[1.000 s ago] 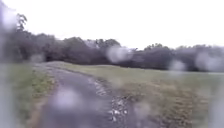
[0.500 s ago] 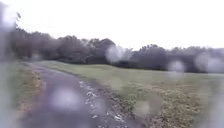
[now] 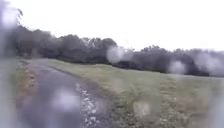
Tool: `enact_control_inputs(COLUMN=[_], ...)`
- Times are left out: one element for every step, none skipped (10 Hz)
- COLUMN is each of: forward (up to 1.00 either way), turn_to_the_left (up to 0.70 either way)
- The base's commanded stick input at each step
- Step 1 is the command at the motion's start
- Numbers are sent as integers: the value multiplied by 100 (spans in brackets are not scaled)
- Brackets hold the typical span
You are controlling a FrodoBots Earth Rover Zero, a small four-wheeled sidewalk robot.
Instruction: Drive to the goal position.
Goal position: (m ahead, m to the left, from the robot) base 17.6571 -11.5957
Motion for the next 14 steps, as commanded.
enact_control_inputs(forward=[85, 85, 85, 85, 85, 85, 85, 85, 85, 85, 85, 85, 85, 85], turn_to_the_left=[0, 0, 0, 0, 0, 0, 0, 0, 0, 0, 0, 0, 0, 0])
